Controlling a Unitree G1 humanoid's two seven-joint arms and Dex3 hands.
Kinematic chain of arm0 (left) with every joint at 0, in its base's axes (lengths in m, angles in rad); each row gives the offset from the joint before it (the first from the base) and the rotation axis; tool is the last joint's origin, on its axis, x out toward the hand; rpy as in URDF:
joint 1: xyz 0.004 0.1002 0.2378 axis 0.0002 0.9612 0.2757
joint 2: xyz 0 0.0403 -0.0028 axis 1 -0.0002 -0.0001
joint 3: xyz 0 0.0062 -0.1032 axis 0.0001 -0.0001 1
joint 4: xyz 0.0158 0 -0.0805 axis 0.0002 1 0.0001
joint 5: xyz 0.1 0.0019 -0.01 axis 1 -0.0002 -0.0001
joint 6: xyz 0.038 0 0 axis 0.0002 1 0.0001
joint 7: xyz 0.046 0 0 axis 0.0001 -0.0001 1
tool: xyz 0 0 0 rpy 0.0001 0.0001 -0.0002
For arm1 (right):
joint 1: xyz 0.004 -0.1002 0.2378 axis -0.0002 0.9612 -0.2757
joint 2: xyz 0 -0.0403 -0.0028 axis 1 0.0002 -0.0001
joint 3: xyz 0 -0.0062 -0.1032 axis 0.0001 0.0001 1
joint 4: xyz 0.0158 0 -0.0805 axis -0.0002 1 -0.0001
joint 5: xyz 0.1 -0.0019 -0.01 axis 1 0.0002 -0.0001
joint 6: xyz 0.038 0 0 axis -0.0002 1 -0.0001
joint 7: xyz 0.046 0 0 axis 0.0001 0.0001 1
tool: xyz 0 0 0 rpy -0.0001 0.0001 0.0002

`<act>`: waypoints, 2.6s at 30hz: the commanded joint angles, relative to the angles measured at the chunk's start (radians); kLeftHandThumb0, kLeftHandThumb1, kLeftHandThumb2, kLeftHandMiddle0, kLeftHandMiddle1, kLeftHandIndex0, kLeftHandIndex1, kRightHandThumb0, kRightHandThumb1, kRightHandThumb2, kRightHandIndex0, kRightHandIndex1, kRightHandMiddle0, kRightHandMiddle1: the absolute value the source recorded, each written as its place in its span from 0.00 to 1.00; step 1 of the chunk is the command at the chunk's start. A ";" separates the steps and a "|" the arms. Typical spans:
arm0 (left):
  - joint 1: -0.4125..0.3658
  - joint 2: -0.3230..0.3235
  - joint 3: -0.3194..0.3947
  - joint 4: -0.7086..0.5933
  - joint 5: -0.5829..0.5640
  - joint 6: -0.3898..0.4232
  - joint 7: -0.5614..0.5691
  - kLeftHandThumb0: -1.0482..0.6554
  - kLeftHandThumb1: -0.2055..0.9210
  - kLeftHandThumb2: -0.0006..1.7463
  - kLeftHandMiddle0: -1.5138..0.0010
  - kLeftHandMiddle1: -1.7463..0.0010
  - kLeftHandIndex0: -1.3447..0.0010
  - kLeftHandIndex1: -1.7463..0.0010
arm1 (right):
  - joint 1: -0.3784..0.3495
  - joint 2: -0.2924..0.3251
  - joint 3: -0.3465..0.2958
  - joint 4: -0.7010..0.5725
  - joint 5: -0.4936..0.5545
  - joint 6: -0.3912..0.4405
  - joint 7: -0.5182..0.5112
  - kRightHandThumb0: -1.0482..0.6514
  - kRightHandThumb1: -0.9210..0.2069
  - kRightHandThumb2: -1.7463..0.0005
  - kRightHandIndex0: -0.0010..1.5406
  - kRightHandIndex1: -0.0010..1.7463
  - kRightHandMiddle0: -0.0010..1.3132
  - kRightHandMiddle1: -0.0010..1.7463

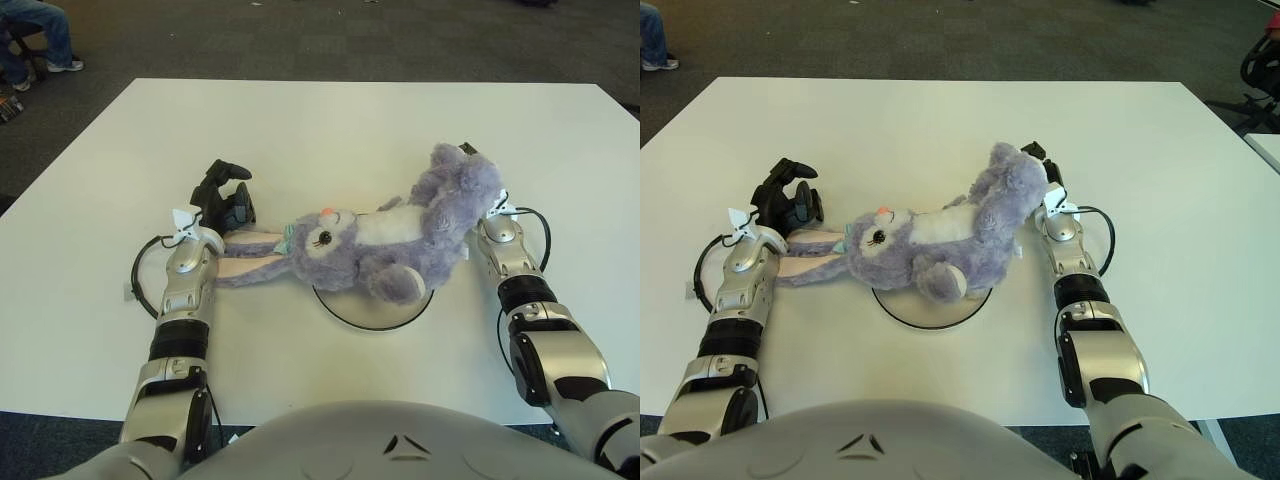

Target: Put the doll into the plate.

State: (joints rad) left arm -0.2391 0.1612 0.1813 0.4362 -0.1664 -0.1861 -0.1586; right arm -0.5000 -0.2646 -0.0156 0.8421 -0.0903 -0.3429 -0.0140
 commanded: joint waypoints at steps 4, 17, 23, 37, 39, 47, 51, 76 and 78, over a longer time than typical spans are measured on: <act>0.035 -0.014 -0.010 0.097 0.040 0.051 0.046 0.37 0.67 0.59 0.25 0.00 0.68 0.00 | 0.064 0.007 0.015 0.042 -0.015 0.056 0.021 0.61 0.39 0.40 0.38 0.91 0.24 0.95; 0.018 -0.030 -0.016 0.198 0.084 -0.055 0.101 0.37 0.63 0.61 0.18 0.00 0.66 0.00 | 0.067 0.005 0.016 0.035 -0.016 0.061 0.024 0.61 0.39 0.40 0.38 0.91 0.24 0.95; 0.011 -0.031 -0.014 0.232 0.082 -0.072 0.098 0.37 0.63 0.62 0.20 0.00 0.66 0.00 | 0.068 0.003 0.015 0.035 -0.013 0.056 0.029 0.61 0.39 0.40 0.38 0.92 0.24 0.95; 0.017 -0.038 -0.016 0.217 0.083 -0.074 0.107 0.37 0.64 0.61 0.20 0.00 0.66 0.00 | 0.067 0.003 0.017 0.036 -0.017 0.060 0.025 0.61 0.38 0.40 0.38 0.91 0.24 0.95; 0.017 -0.039 -0.015 0.217 0.081 -0.074 0.106 0.37 0.64 0.61 0.19 0.00 0.66 0.00 | 0.067 0.003 0.018 0.035 -0.018 0.060 0.024 0.61 0.38 0.40 0.38 0.91 0.24 0.95; 0.023 -0.045 -0.014 0.205 0.069 -0.076 0.097 0.37 0.63 0.62 0.19 0.00 0.66 0.00 | 0.068 0.003 0.017 0.033 -0.017 0.063 0.024 0.61 0.38 0.40 0.38 0.91 0.24 0.95; 0.031 -0.048 -0.017 0.186 0.069 -0.070 0.100 0.37 0.63 0.61 0.19 0.00 0.66 0.00 | 0.068 0.004 0.017 0.032 -0.016 0.063 0.024 0.61 0.38 0.40 0.38 0.91 0.24 0.95; 0.048 -0.043 -0.017 0.144 0.052 -0.026 0.068 0.37 0.66 0.59 0.20 0.00 0.68 0.00 | 0.068 0.003 0.016 0.031 -0.012 0.059 0.028 0.61 0.38 0.40 0.38 0.91 0.23 0.96; 0.048 -0.044 -0.017 0.144 0.051 -0.027 0.068 0.37 0.67 0.59 0.20 0.00 0.68 0.00 | 0.068 0.003 0.015 0.031 -0.012 0.059 0.028 0.61 0.38 0.40 0.38 0.91 0.23 0.96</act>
State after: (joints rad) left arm -0.2685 0.1472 0.1744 0.5316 -0.1110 -0.2450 -0.0789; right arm -0.4931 -0.2664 -0.0128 0.8282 -0.0908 -0.3427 -0.0108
